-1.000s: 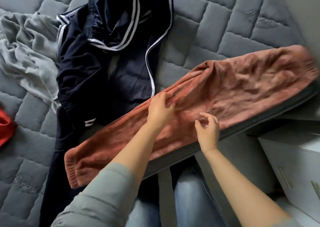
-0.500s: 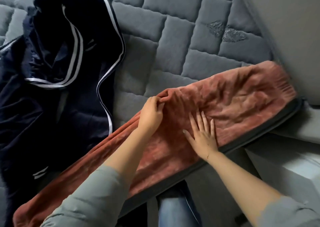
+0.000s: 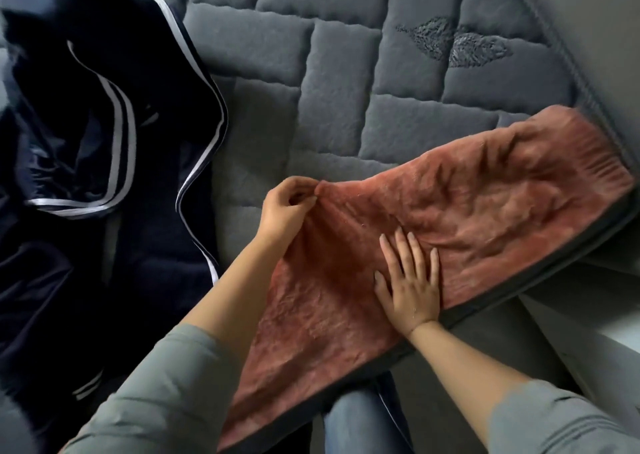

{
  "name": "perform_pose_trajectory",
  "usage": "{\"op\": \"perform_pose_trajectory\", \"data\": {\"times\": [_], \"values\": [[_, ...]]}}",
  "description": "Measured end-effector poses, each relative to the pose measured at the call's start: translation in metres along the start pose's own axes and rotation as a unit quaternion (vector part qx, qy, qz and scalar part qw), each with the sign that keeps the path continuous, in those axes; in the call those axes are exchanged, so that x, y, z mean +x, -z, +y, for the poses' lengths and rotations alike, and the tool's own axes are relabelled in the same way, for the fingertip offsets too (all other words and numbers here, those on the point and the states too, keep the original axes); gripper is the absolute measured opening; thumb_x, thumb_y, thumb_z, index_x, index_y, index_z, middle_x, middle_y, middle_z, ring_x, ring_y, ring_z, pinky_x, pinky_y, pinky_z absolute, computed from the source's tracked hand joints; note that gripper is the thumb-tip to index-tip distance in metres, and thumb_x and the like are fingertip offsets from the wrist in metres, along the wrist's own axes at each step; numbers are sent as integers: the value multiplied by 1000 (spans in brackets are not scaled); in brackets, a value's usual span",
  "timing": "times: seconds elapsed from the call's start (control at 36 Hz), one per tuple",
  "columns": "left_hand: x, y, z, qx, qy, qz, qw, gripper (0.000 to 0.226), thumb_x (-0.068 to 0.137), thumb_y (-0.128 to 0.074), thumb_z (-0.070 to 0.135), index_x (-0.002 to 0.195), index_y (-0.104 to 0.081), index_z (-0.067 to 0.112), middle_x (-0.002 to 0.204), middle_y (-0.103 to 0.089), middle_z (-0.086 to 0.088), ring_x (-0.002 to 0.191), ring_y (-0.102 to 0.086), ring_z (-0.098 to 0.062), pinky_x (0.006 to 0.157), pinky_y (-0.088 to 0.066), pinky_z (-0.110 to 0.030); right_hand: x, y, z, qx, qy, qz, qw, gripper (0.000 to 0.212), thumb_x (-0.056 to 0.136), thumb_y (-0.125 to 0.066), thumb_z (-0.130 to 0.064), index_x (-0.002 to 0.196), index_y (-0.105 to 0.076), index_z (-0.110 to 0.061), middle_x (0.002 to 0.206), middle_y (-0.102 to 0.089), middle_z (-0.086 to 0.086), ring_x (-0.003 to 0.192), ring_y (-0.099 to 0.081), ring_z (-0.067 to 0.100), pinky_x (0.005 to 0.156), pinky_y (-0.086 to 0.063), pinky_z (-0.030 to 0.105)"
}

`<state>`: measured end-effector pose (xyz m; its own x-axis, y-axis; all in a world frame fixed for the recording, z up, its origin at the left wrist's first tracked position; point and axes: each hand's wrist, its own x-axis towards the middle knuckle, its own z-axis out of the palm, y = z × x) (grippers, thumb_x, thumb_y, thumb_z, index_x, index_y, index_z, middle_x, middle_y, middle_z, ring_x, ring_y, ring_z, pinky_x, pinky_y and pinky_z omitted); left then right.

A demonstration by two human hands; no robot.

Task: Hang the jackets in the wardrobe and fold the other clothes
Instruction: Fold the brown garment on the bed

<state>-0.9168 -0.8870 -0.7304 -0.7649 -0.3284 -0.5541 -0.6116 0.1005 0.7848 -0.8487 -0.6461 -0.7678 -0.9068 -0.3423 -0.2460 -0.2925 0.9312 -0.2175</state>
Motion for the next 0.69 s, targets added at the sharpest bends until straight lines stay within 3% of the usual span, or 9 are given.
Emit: {"op": "perform_pose_trajectory", "data": {"times": [0.11, 0.19, 0.25, 0.31, 0.39, 0.44, 0.53, 0.61, 0.69], "values": [[1, -7, -7, 59, -21, -12, 998, 26, 85, -63, 1, 99, -64, 22, 100, -66, 2, 91, -61, -8, 88, -45, -17, -1, -2, 1, -4, 0, -1, 1000, 62, 89, -36, -43, 148, -28, -25, 154, -24, 0, 141, -26, 21, 116, -4, 44], [-2, -13, -8, 141, -62, -20, 988, 33, 88, -65, 9, 119, -55, 12, 111, -45, -4, 96, -48, -8, 90, -36, -7, 0, 1, 1, -7, -7, -22, 1000, 64, 89, -35, -43, 149, -25, -25, 155, -27, 2, 141, -25, 20, 116, -5, 45], [0, -17, -7, 193, -52, -25, 980, 38, 88, -67, 16, 123, -53, 9, 114, -37, -5, 106, -44, -13, 99, -35, -15, 1, 5, -1, -10, -7, -40, 999, 64, 89, -35, -42, 149, -24, -24, 155, -29, 4, 142, -24, 20, 116, -5, 45], [4, -19, -6, 243, -30, -28, 969, 33, 88, -68, 21, 116, -59, 7, 115, -38, -10, 113, -42, -23, 102, -35, -26, 1, 8, -1, -12, -4, -58, 998, 64, 89, -35, -42, 149, -23, -23, 155, -30, 5, 142, -23, 20, 116, -6, 46], [6, -19, -1, 264, -13, -35, 964, 28, 87, -69, 23, 104, -63, 1, 116, -42, -16, 113, -42, -28, 99, -35, -28, 1, 13, 1, -2, -2, -68, 998, 64, 89, -35, -42, 149, -25, -23, 156, -30, 5, 143, -21, 20, 116, -6, 45], [-2, -16, 5, 257, -41, -26, 965, 26, 85, -72, 22, 98, -64, 1, 109, -47, -13, 108, -45, -28, 96, -36, -31, 0, 17, 1, 19, 4, -65, 998, 63, 90, -36, -43, 150, -27, -23, 157, -27, 4, 144, -19, 18, 117, -4, 44], [-31, -11, 15, 237, -133, 1, 962, 20, 80, -76, 22, 86, -61, 9, 87, -54, -1, 86, -51, -18, 78, -42, -29, 0, 29, 1, 114, 17, -39, 993, 59, 91, -42, -39, 146, -37, -21, 155, -26, 0, 143, -20, 15, 117, -4, 41], [-72, -19, 21, 236, -214, -35, 947, 18, 79, -76, 26, 86, -62, 15, 84, -55, 4, 80, -51, -11, 72, -39, -21, -2, 47, -1, 317, -72, 55, 944, 27, 92, -49, -14, 113, -66, -14, 132, -57, 6, 122, -46, 10, 109, -31, 36], [-113, -35, 3, 305, -261, -120, 908, 20, 82, -70, 28, 101, -69, 22, 99, -60, 3, 95, -55, -19, 83, -42, -30, -5, 75, 0, 439, -222, 126, 861, 23, 96, -42, -15, 99, -64, -20, 107, -68, 7, 99, -61, 17, 90, -46, 29]]}}
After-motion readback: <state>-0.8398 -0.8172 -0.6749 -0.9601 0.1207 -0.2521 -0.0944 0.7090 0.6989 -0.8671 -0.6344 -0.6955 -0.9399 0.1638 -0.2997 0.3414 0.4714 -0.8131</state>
